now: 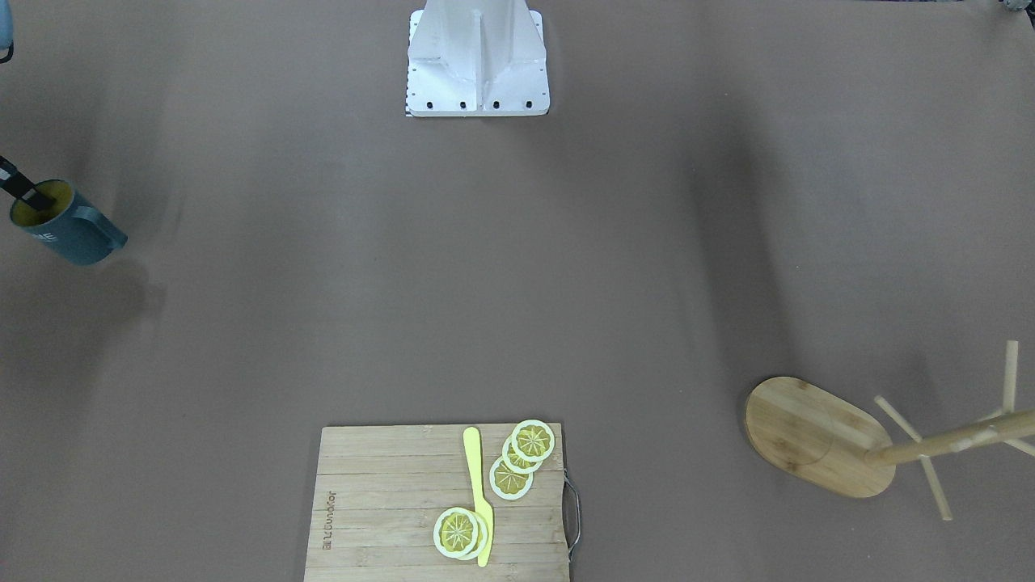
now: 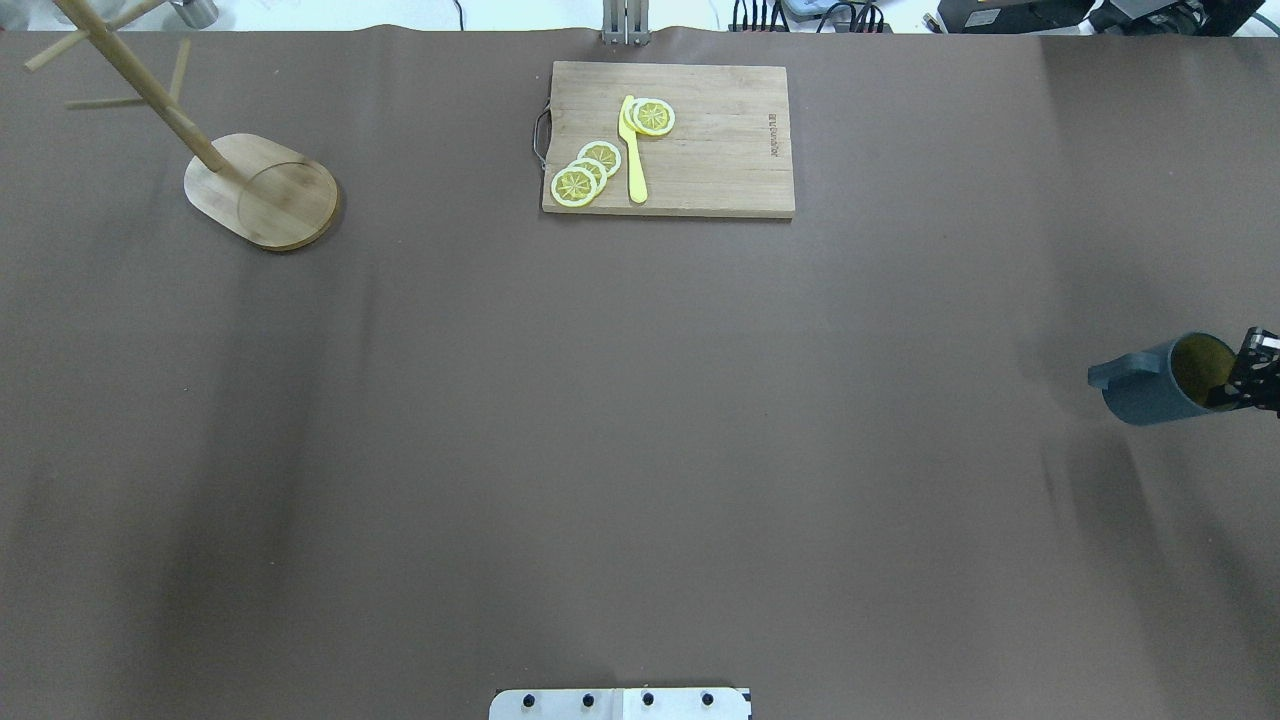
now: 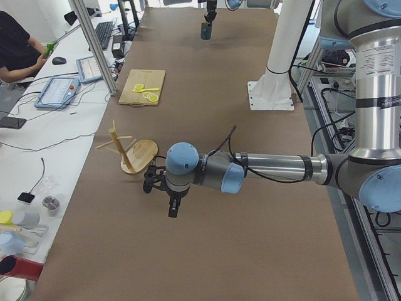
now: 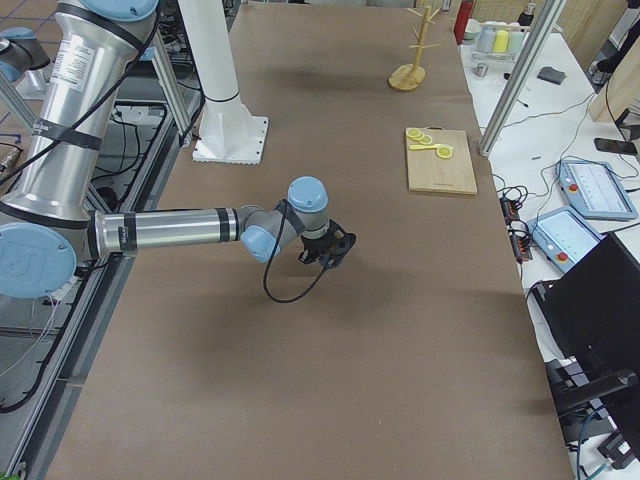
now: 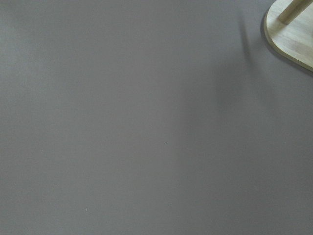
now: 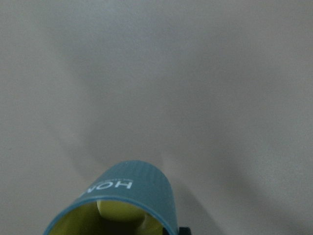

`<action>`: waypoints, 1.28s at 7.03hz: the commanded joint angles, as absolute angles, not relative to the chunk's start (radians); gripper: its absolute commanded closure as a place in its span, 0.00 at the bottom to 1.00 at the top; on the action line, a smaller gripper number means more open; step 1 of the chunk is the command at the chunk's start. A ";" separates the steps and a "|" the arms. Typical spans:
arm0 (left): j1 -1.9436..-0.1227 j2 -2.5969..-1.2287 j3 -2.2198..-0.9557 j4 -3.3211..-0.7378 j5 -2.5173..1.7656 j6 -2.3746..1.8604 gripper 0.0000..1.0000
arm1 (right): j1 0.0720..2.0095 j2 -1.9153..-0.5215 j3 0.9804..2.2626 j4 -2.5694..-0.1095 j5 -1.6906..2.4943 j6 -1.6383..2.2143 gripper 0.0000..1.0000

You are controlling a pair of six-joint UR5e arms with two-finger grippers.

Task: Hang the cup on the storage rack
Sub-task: 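Lift the teal mug with the right gripper and carry it toward the table center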

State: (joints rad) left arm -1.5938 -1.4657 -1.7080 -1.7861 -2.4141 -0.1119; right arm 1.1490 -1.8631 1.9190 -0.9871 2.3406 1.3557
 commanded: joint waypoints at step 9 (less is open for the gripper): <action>-1.589 -1.572 -1.648 -1.790 -2.456 -0.212 0.01 | 0.858 -0.987 1.774 -1.565 2.130 0.723 1.00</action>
